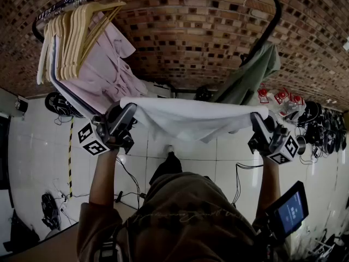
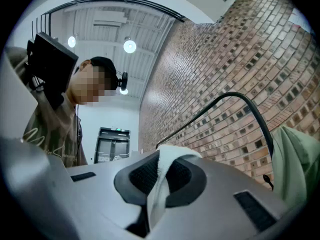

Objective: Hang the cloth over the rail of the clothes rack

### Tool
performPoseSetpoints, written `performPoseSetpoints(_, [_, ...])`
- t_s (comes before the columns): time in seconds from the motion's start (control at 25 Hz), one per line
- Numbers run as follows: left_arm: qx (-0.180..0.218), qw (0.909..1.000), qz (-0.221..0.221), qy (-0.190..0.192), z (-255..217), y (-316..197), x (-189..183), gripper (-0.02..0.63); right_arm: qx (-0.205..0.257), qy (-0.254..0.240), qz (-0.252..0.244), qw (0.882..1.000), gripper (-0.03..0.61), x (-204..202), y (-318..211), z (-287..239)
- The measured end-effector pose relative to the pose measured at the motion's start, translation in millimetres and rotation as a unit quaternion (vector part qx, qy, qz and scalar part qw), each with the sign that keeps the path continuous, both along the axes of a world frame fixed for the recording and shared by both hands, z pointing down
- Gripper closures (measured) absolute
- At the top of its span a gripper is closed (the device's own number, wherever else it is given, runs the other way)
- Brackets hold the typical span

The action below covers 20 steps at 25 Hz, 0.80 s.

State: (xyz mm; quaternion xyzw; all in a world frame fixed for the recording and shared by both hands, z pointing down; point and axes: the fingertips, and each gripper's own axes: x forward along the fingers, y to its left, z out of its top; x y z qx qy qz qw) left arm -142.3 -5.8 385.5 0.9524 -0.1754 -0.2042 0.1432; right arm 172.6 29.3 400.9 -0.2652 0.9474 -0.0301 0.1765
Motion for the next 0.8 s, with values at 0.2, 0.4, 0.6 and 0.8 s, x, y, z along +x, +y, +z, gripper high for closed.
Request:
performPoseSetpoints(0.2, [0.08, 0.993, -0.009, -0.087, -18, -27, 3, 0.601, 0.046, -0.043, 0.035, 0.997, 0.571, 6, -23, -23])
performPoseSetpoints(0.4, [0.094, 0.9919, -0.01, -0.085, -39, -94, -14, 0.601, 0.057, -0.025, 0.047, 0.997, 0.571, -8, -84, -48])
performPoseSetpoints(0.6, [0.081, 0.9947, -0.024, -0.059, -54, -119, -16, 0.601, 0.06, -0.024, 0.039, 0.997, 0.571, -10, -120, -64])
performPoseSetpoints(0.8, [0.092, 0.9939, -0.045, -0.042, -82, -121, -15, 0.601, 0.044, -0.051, -0.005, 0.998, 0.571, -2, -138, -93])
